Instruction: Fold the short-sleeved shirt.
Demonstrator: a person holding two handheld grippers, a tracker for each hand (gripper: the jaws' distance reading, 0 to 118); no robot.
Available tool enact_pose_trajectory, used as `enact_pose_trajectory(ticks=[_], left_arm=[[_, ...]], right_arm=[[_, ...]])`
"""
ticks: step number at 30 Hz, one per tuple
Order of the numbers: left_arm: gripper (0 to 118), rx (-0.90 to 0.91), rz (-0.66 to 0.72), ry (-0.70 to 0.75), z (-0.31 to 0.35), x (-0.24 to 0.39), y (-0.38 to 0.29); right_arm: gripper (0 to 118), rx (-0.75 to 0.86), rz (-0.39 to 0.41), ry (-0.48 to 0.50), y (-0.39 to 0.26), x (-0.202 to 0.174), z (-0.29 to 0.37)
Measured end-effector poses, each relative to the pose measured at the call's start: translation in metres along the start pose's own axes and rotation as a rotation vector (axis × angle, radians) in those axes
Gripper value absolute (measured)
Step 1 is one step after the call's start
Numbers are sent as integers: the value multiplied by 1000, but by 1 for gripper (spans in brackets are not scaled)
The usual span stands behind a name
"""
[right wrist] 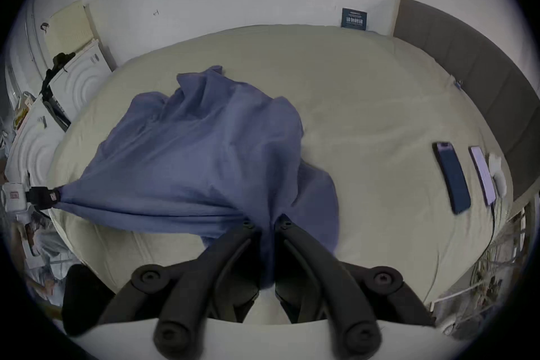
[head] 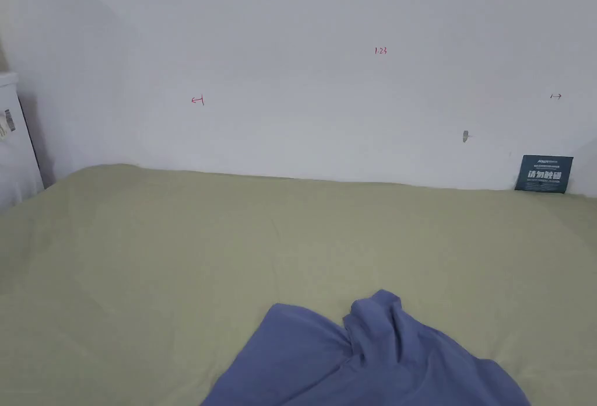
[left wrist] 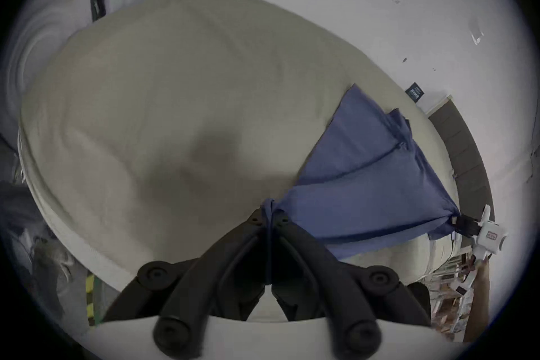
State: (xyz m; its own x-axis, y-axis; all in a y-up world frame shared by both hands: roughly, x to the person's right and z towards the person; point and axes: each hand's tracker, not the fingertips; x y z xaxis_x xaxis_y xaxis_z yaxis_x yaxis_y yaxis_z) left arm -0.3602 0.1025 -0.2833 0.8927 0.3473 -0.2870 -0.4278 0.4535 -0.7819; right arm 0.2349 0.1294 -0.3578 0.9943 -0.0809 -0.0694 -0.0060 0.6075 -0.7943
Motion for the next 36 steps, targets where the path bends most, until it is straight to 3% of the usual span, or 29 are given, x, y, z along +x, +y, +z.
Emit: enact_pose_trajectory(ticks=[4,5,6,7,8,9,13,15,16,17,18,19,20,25,36], left_arm=[[5,-3,23,-7,-8,-10,-18],[19,-3,28,-2,-9,-8,-18],[43,-1,26,24,-8,-6,-18],[74,26,16,53,-3,-1,-17],[97,42,14,63,3,2,-15],[98,91,5,22,15,7,-11],[97,273,-138,-18,63,42,8],[96,329,-230,16,78,64,15],[95,341,-272,23,84,75,17],[89,344,-302,33,88,83,19],[75,338,-328,39,90,91,18],[44,328,-350,36,91,95,17],[0,313,-372,40,92,100,15],[0,304,-445,93,81,115,-2],[0,230,-359,129,65,84,8]], right_arm=[[8,-13,-11,2,-11,0,-4],[13,-21,-4,5,-10,-2,-5],[26,-26,1,6,-9,-4,-2],[49,-24,8,9,-7,-4,2],[83,-9,9,12,-5,-5,8],[96,30,0,18,0,-5,17],[96,167,-31,-7,23,-10,56],[95,207,-3,-45,32,-16,72],[89,211,14,-66,35,-20,77],[65,215,27,-85,36,-23,82],[34,215,43,-102,35,-26,87],[0,198,62,-107,34,-30,89],[0,178,84,-129,32,-33,89],[0,164,77,-130,17,-38,86],[0,130,70,-122,14,-46,73]])
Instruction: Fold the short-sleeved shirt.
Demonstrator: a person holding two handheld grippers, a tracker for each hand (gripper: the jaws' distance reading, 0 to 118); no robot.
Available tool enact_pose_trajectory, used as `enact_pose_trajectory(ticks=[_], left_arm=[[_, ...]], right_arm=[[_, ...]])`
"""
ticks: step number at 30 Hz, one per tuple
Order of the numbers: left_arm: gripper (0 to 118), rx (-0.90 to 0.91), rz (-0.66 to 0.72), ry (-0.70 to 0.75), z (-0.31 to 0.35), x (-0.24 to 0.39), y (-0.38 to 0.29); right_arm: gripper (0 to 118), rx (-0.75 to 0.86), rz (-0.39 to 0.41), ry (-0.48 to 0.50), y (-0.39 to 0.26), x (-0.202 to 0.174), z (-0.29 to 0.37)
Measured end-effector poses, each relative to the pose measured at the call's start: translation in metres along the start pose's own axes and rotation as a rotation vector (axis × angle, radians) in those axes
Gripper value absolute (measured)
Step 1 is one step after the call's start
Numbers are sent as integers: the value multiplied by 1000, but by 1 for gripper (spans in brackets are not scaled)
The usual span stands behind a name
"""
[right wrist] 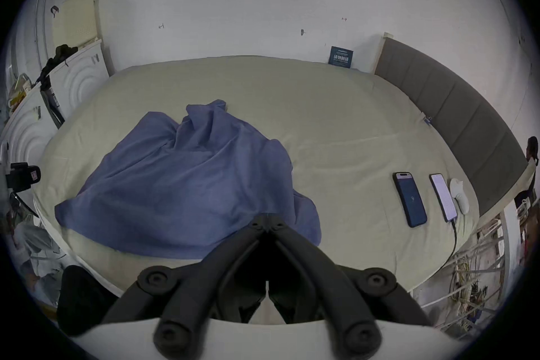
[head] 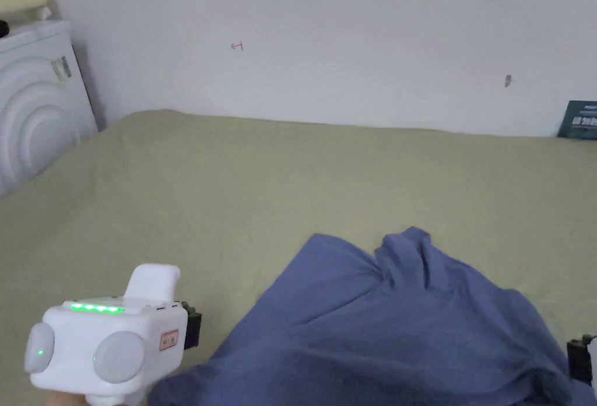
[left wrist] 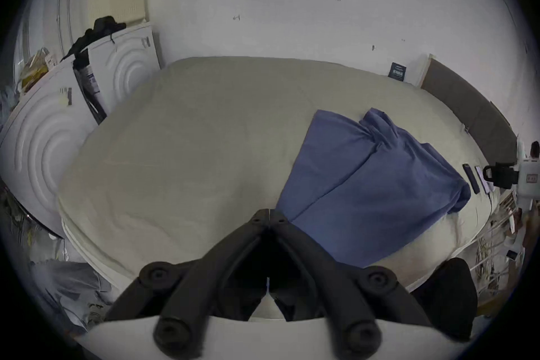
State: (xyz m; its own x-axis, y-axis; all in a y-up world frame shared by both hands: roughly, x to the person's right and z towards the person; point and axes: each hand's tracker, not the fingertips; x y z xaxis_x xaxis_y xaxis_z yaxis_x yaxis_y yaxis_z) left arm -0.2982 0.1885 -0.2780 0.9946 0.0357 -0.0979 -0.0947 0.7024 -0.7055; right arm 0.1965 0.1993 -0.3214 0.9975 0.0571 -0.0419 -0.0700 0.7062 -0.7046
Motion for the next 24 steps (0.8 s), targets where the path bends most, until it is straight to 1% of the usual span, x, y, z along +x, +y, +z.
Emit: enact_pose_trajectory(ticks=[1,2,3,4,5,6,8,11,12,13,14,15,17,19,24], left_arm=[[4,-24,-4,-1,-4,-4,1],[21,-38,-4,-3,-9,-10,2],[48,-61,2,-3,-10,-17,1],[84,-103,8,-6,-15,-22,0],[112,-140,15,-29,-22,-27,-1],[113,-165,19,-48,-29,-31,-5],[113,-213,12,-82,-41,-40,-11],[111,-306,52,-28,-62,-44,-24],[104,-334,76,-37,-70,-46,-30],[86,-365,114,-60,-74,-48,-34],[43,-380,147,-69,-76,-49,-37],[3,-393,165,-73,-77,-51,-42],[2,-371,152,-51,-76,-51,-48],[2,-351,166,-75,-70,-49,-49],[2,-329,143,-87,-64,-46,-41]], right_arm=[[0,-3,0,4,0,0,-2],[0,-8,-2,14,-1,-2,-2],[0,-14,-6,22,-2,-3,-3],[0,-17,-6,29,-3,-3,-4],[0,-21,-6,38,-3,-3,-5],[0,-28,-5,46,-5,-6,-2],[0,-31,-4,60,-6,-6,-2],[0,-37,3,65,-6,-7,-2],[0,-38,3,67,-6,-6,-2],[0,-40,3,71,-4,-5,-3],[0,-43,3,73,-3,-4,-4],[0,-45,5,72,-1,-4,-6],[0,-43,14,67,3,-3,-7],[0,-42,26,67,8,-4,-8],[0,-68,29,106,44,0,-24]])
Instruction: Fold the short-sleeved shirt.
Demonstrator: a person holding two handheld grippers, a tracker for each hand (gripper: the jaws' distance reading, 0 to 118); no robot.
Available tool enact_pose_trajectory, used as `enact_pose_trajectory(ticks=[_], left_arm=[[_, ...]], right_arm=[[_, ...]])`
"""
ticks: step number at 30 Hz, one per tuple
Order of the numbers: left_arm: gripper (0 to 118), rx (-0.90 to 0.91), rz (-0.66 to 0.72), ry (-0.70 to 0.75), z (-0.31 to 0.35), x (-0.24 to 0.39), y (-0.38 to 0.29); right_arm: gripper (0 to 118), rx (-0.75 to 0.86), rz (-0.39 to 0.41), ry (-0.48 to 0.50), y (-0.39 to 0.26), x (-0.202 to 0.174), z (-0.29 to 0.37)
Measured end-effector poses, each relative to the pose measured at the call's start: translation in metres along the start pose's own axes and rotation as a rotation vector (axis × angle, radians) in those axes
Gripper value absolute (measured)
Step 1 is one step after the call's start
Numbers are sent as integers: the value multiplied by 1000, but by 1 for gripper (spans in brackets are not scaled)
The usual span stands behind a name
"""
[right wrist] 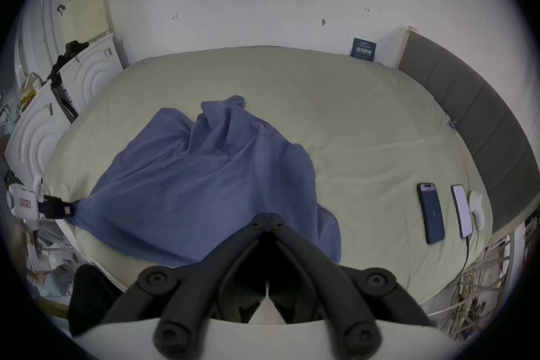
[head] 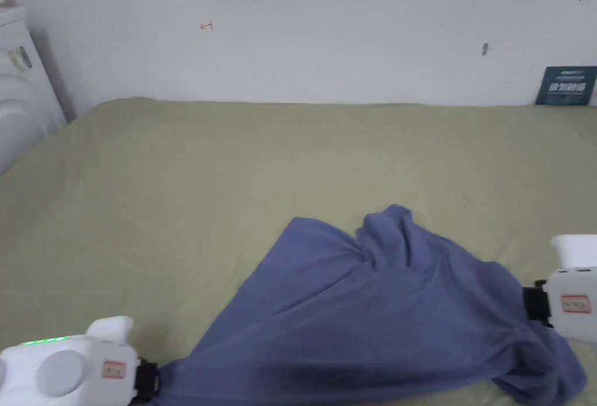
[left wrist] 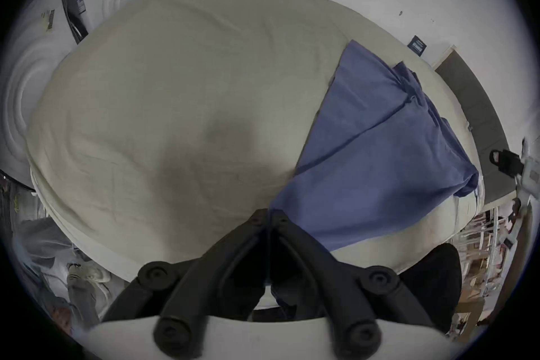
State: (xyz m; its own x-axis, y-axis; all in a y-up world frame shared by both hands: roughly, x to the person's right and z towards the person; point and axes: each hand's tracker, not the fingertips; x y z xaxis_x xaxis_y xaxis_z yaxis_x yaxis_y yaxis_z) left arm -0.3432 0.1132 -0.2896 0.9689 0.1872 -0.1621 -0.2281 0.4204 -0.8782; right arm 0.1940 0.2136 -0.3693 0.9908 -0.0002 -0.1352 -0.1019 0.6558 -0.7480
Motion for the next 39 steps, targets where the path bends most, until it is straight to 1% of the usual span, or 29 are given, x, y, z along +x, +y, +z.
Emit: enact_pose_trajectory(ticks=[1,2,3,4,5,6,7,8,9,10,11,12,14,16,18,19,20,21,22,23,24,25,26,27,28,30,34,36,39], left_arm=[[2,9,3,-5,2,0,2],[2,9,10,-15,2,0,4],[2,14,14,-18,2,-3,5],[2,15,13,-17,1,-3,6],[2,18,6,-12,0,-2,7],[2,16,1,-8,-2,0,8],[2,8,-3,-9,-2,1,7],[2,8,-6,-7,-2,2,7],[2,5,-6,-8,-3,3,7],[2,2,-4,-7,-4,4,7],[2,3,1,-5,-4,2,6],[2,-2,5,-8,-5,2,6],[2,-20,13,-6,-8,4,5],[2,-43,10,-3,-13,2,2],[2,-53,18,-6,-17,4,0],[2,-51,24,-6,-18,2,-2],[2,-50,32,-8,-19,2,-2],[2,-48,36,-6,-20,3,-1],[2,-50,37,-6,-21,4,0],[2,-51,41,-6,-21,3,1],[2,-48,43,-5,-20,1,1],[2,-48,42,-7,-21,2,3],[2,-48,40,-4,-21,3,4],[2,-46,38,-2,-21,1,3],[2,-45,33,-2,-22,2,4],[2,-47,30,0,-22,3,6],[2,-7,52,0,-13,1,9],[2,33,61,-17,-2,-1,19],[2,110,54,-61,21,2,57]], right_arm=[[0,-5,7,9,14,1,-5],[0,-9,40,20,28,1,-15],[0,-27,101,32,47,1,-28],[0,-40,130,39,65,0,-41],[0,-73,150,66,82,0,-56],[1,-110,150,88,102,0,-76],[9,-151,141,121,120,1,-96],[45,-205,159,157,135,2,-115],[86,-248,166,181,150,1,-135],[114,-295,182,194,160,-1,-156],[116,-346,210,194,165,-2,-174],[114,-316,211,173,169,-5,-191],[114,-396,268,145,177,-7,-226],[114,-470,322,158,177,-12,-260],[114,-504,376,130,177,-11,-286],[114,-506,401,100,175,-13,-297],[112,-501,418,82,172,-15,-305],[99,-496,415,86,169,-17,-313],[68,-503,406,91,171,-14,-312],[57,-524,371,113,170,-12,-313],[50,-548,310,139,169,-11,-314],[47,-518,270,126,168,-10,-309],[30,-515,255,111,175,-7,-301],[2,-530,253,118,176,-5,-300],[1,-508,227,116,176,-4,-292],[1,-486,222,137,180,-3,-278],[1,-393,213,141,198,0,-237],[1,-316,235,169,211,2,-209],[1,-206,228,132,237,6,-162]])
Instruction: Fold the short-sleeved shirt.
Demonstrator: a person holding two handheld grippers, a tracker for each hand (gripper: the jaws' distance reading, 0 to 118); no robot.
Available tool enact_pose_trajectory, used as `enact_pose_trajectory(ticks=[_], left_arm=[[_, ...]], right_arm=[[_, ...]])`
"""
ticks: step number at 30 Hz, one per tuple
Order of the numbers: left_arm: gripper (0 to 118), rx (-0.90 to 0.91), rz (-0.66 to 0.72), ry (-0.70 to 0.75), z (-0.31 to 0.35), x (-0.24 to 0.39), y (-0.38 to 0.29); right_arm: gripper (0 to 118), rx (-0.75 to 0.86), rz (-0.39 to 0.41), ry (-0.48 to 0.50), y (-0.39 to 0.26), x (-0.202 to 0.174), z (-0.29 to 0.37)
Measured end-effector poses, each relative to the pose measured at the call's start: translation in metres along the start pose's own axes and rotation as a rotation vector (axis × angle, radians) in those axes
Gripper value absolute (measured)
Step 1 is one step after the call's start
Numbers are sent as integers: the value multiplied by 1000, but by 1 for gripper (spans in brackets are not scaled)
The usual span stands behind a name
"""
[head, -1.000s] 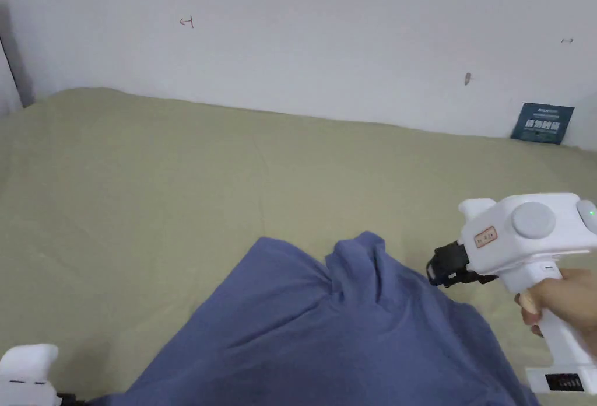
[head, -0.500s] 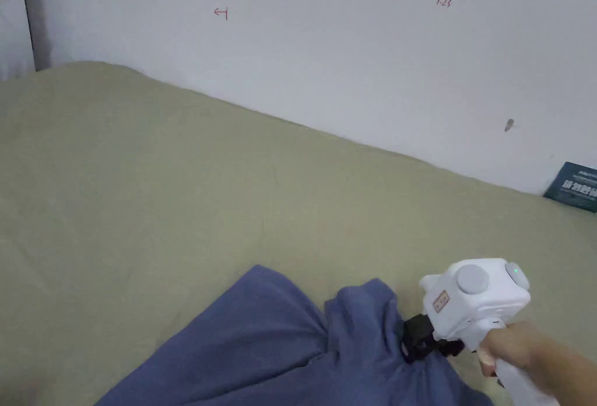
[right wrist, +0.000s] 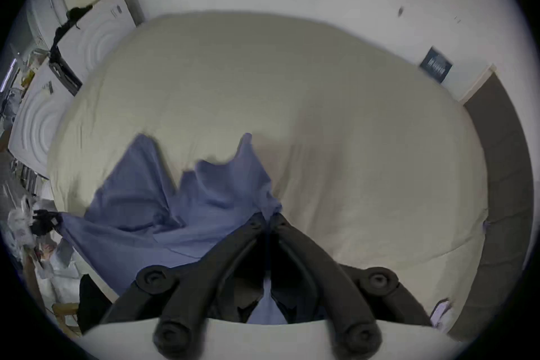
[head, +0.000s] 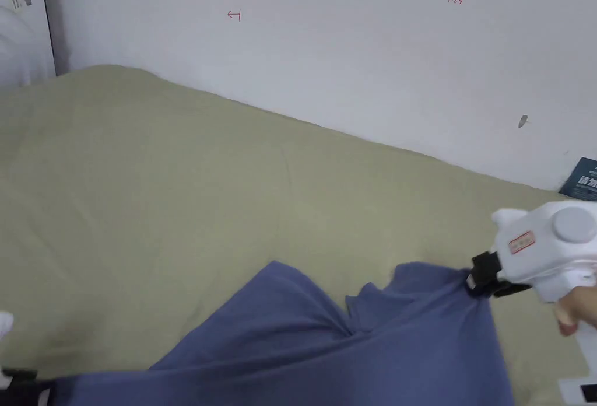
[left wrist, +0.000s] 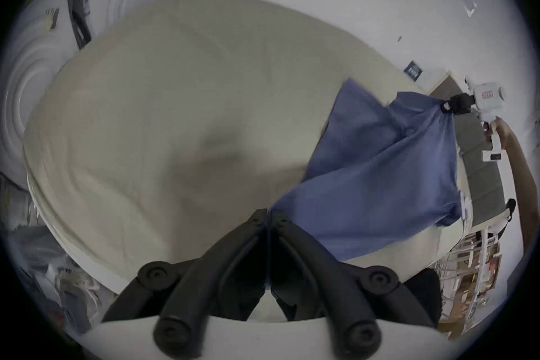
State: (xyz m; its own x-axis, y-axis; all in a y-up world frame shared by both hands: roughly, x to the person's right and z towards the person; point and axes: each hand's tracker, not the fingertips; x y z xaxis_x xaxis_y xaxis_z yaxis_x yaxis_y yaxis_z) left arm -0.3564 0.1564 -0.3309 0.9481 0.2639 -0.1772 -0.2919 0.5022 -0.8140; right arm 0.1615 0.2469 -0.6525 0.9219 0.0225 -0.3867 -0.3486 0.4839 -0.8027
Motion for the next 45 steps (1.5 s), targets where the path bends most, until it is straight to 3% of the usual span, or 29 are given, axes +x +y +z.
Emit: enact_pose_trajectory(ticks=[5,8,16,22,34,39,45], left_arm=[[2,95,-150,4,26,33,95],[2,132,-225,-5,35,58,159],[2,233,-299,-2,47,129,328],[2,332,-353,75,53,162,404],[2,477,-311,142,72,193,469],[2,540,-281,153,81,196,477],[2,487,-319,140,81,185,450]], right_arm=[[1,95,-20,-77,30,24,74],[1,146,-81,-142,47,44,110],[1,273,-211,-260,94,98,168],[1,367,-226,-310,139,122,191],[1,611,-239,-374,216,123,235],[1,630,-235,-372,218,112,241],[1,585,-219,-346,189,103,235]])
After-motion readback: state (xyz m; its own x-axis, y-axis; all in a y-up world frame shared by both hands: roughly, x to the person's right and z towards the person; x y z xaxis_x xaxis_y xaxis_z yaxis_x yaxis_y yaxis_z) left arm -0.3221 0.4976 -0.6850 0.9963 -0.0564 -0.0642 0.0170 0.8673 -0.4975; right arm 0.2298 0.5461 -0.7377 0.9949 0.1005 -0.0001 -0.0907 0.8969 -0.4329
